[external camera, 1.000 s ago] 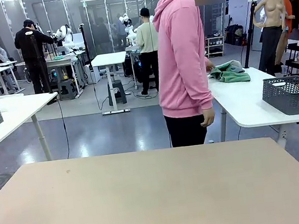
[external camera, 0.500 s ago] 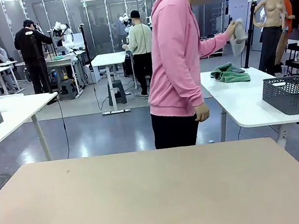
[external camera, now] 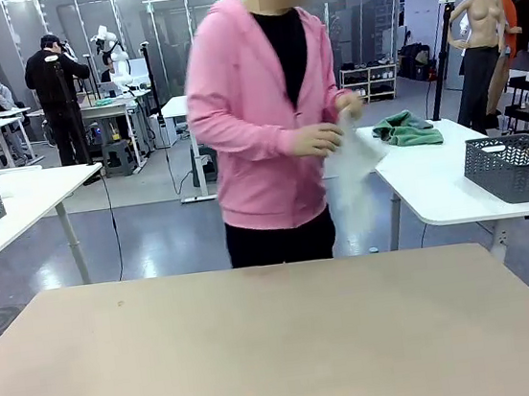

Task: Fold the towels and place them in the basket.
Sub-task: When a person lays out a Towel with hook on the table, fold it in half twice.

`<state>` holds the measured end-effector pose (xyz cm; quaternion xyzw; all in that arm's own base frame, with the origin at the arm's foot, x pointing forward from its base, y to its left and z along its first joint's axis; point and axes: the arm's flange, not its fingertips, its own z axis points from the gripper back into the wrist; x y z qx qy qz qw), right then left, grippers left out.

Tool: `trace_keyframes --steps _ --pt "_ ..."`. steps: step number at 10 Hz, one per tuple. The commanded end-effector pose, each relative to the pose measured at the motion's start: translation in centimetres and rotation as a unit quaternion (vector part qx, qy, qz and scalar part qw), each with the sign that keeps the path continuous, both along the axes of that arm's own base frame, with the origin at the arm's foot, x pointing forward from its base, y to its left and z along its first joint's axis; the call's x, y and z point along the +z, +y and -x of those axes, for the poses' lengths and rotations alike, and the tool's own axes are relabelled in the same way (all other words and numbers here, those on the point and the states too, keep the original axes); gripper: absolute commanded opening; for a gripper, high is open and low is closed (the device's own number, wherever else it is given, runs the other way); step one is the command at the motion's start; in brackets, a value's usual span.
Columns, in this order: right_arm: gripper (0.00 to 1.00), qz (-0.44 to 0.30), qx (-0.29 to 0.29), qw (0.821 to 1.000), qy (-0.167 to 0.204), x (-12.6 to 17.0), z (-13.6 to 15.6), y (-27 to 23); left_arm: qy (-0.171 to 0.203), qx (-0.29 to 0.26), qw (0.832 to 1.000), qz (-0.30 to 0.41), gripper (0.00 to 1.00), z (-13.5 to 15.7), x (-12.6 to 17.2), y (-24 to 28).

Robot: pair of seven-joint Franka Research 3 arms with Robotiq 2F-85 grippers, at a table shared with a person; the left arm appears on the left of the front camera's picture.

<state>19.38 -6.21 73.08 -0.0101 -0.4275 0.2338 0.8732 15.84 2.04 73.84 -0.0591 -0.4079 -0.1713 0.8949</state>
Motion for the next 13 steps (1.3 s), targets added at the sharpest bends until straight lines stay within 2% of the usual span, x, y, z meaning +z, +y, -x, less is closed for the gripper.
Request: trace_keyframes --steps 1,13 --pt "1.0 -0.001 -0.003 1.0 0.001 -0.01 -0.06 -0.06 0.001 -0.001 1.0 -0.003 1.0 -0.2 0.45 -0.23" --pt "1.0 -0.001 -0.003 1.0 0.001 -0.01 -0.06 -0.06 0.001 -0.001 1.0 -0.003 1.0 -0.2 0.45 -0.23"
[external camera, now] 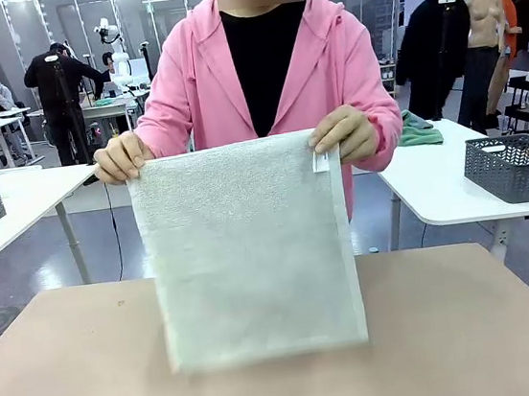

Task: Fold the towels and place them in the basket.
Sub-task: When a person lays out a Towel with hook on the table, fold it in half twice.

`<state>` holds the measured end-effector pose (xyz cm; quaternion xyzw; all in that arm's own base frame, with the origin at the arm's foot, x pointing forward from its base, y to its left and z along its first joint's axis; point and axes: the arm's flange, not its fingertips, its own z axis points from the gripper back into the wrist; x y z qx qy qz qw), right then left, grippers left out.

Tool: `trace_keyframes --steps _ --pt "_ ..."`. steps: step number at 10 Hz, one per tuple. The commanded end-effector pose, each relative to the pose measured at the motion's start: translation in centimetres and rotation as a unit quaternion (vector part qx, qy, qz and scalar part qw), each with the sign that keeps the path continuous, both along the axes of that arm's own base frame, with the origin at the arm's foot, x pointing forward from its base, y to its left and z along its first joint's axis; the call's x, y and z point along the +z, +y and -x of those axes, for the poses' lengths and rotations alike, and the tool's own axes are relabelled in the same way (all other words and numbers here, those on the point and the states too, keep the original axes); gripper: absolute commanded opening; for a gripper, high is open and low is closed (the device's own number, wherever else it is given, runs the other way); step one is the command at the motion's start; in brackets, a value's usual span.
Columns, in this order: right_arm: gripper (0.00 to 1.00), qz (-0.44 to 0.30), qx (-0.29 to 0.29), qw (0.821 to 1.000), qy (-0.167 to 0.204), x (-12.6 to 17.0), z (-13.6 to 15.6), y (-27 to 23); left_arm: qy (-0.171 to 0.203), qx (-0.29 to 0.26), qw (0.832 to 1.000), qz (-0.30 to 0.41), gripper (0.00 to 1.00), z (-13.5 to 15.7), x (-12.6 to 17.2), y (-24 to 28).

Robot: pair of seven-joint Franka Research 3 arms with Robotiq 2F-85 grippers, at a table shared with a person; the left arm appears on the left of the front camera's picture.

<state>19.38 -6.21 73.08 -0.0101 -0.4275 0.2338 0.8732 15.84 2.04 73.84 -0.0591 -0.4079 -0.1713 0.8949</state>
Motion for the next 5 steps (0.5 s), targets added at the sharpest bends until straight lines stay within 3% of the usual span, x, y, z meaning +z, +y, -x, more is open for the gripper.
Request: trace_keyframes --steps 1,5 --pt "1.0 -0.001 -0.003 1.0 0.001 -0.01 -0.06 -0.06 0.001 -0.001 1.0 -0.003 1.0 -0.2 0.45 -0.23" --pt "1.0 -0.001 -0.003 1.0 0.001 -0.01 -0.06 -0.06 0.001 -0.001 1.0 -0.003 1.0 -0.2 0.45 -0.23"
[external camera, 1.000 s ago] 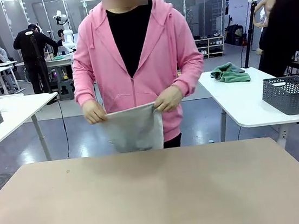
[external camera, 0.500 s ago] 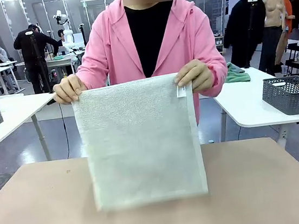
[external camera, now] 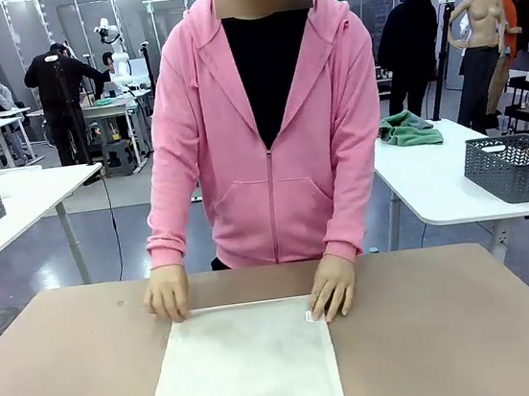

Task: Fold the towels and place them in the basket.
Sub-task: When a person lays out a Towel with hook on the table, fold it in half twice.

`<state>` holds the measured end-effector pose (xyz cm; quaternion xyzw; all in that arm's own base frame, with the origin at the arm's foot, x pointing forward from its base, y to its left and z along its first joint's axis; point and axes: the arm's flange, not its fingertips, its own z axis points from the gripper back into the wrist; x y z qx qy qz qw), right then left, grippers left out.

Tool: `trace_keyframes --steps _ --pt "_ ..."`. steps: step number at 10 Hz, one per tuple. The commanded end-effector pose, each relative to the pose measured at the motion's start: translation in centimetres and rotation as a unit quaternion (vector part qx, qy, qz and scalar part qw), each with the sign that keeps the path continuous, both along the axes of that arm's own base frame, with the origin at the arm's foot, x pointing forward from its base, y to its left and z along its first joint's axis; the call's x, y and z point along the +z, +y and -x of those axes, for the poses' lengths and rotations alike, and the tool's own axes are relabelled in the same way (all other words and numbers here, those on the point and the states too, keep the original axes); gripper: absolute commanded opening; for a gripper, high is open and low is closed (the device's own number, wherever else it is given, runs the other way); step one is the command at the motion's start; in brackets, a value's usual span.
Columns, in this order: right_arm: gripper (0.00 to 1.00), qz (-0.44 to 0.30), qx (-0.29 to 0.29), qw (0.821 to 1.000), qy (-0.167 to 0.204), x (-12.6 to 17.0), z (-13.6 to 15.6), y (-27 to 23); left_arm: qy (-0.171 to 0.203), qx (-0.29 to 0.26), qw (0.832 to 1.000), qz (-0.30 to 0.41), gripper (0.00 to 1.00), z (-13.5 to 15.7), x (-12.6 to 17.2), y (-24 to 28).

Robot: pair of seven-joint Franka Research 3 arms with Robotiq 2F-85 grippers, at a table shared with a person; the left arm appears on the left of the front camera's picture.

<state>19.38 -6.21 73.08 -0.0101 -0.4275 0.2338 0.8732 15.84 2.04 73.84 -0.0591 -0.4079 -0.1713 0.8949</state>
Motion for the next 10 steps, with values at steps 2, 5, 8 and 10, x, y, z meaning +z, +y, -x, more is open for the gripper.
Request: trace_keyframes --steps 2,5,8,10 --pt "1.0 -0.001 -0.003 1.0 0.001 -0.01 -0.06 -0.06 0.001 -0.001 1.0 -0.003 1.0 -0.2 0.45 -0.23" --pt "1.0 -0.001 -0.003 1.0 0.001 -0.01 -0.06 -0.06 0.001 -0.001 1.0 -0.003 1.0 -0.2 0.45 -0.23" --pt "1.0 -0.001 -0.003 1.0 0.001 -0.01 -0.06 -0.06 0.001 -0.001 1.0 -0.003 1.0 -0.2 0.45 -0.23" --pt "1.0 -0.001 -0.003 1.0 0.001 -0.01 -0.06 -0.06 0.001 -0.001 1.0 -0.003 1.0 -0.2 0.45 -0.23"
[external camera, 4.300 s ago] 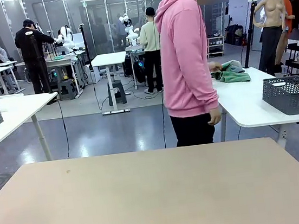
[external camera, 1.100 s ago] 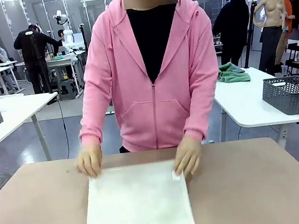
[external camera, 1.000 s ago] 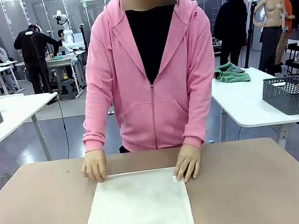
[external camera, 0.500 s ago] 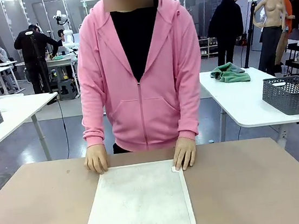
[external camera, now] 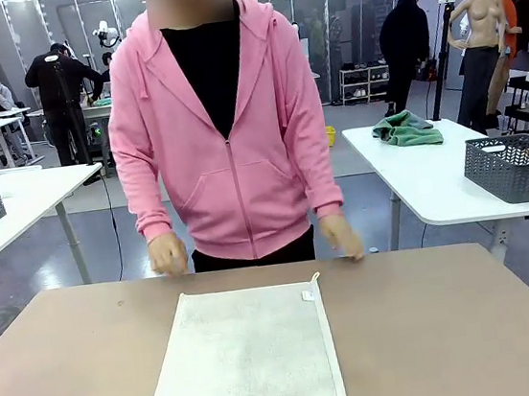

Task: Fold the towels and place them in the basket.
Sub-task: When a person lays out a Towel with hook on the table, fold it in half twice.

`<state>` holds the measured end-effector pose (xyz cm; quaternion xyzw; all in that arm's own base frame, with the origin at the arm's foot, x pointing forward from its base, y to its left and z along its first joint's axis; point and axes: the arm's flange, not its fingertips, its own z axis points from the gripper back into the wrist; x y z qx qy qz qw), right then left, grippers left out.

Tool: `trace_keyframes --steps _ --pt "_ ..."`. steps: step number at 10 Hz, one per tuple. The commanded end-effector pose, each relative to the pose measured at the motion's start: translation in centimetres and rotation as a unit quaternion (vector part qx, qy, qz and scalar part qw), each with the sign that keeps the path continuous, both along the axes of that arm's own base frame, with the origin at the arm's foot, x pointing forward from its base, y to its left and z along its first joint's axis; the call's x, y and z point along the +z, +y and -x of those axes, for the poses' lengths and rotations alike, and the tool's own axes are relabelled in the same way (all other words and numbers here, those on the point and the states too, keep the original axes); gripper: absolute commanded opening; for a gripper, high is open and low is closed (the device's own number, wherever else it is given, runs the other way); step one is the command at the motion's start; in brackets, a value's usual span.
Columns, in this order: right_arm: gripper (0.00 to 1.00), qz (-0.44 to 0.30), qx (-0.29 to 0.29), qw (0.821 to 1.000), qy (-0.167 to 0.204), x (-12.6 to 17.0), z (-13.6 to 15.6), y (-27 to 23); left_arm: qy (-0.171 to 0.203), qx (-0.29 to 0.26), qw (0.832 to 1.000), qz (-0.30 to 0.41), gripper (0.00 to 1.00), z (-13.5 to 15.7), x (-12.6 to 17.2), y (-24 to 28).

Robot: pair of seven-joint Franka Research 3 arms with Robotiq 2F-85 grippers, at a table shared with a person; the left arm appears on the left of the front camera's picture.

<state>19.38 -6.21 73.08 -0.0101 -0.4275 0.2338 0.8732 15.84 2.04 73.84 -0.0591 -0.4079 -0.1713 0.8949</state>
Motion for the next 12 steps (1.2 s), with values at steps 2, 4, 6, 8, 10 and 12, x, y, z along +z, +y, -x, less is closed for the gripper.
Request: trace_keyframes --steps 2,4,6,8,10,12 --pt "1.0 -0.001 -0.003 1.0 0.001 0.0 -0.1 -0.1 0.001 -0.001 1.0 -0.003 1.0 -0.2 0.5 -0.2" --pt "1.0 -0.001 -0.003 1.0 0.001 0.0 -0.1 -0.1 0.001 -0.001 1.0 -0.003 1.0 -0.2 0.5 -0.2" --pt "1.0 -0.001 -0.003 1.0 0.001 0.0 -0.1 -0.1 0.001 -0.001 1.0 -0.003 1.0 -0.2 0.5 -0.2" --pt "1.0 -0.001 -0.003 1.0 0.001 0.0 -0.1 -0.1 0.001 -0.001 1.0 -0.003 1.0 -0.2 0.5 -0.2" --pt "1.0 0.034 0.045 0.998 -0.004 -0.1 0.1 2.2 0.001 -0.036 0.998 -0.055 1.0 -0.6 0.2 -1.9" --pt "1.0 0.114 0.172 0.978 -0.005 -1.8 0.1 8.4 -0.003 -0.128 0.98 -0.151 1.0 -1.3 -0.5 -6.1"
